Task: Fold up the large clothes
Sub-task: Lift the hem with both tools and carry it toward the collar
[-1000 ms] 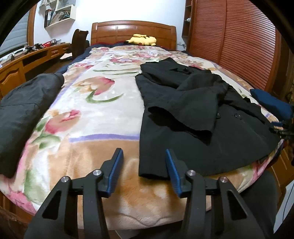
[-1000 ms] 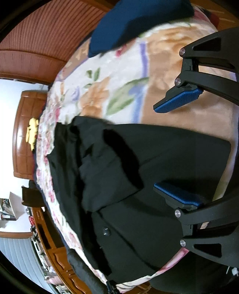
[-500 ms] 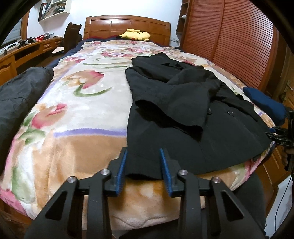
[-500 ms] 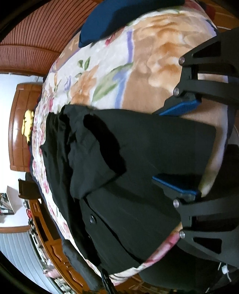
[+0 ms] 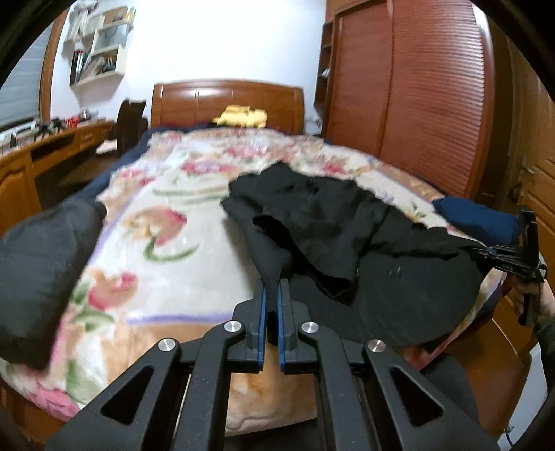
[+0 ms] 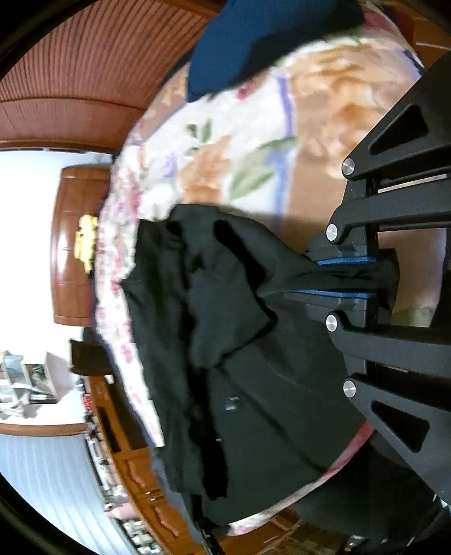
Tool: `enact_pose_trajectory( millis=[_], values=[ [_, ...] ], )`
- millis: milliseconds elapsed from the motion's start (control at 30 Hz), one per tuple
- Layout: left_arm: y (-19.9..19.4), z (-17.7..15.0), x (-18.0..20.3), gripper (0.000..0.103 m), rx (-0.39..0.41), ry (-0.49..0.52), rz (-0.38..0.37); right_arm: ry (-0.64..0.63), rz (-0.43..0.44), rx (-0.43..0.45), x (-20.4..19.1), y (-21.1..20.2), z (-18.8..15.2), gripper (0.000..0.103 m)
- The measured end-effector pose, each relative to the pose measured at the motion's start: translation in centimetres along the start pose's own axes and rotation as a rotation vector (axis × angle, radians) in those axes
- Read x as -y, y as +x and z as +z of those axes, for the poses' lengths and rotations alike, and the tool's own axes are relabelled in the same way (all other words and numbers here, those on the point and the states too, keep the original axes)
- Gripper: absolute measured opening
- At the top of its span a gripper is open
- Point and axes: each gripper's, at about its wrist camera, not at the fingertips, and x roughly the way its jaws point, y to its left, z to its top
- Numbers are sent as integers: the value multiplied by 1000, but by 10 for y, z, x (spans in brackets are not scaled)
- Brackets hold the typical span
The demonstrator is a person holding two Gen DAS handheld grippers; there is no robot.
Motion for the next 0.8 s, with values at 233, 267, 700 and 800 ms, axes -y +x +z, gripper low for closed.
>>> enact_pose_trajectory(
  millis=[233, 267, 700, 800],
  values=[
    [-37, 29, 0, 5, 93, 30, 10, 0, 30, 112, 4, -51, 12, 10],
    [-42, 33, -1, 5, 105, 33, 15, -4, 36, 127, 3, -60, 15, 10],
    [-101, 44, -2, 5, 212, 59, 23, -57, 39, 263, -16, -131, 2, 10],
    [-111, 46, -3, 5, 231, 63, 26, -77, 49, 283, -18, -137, 2, 10]
  ],
)
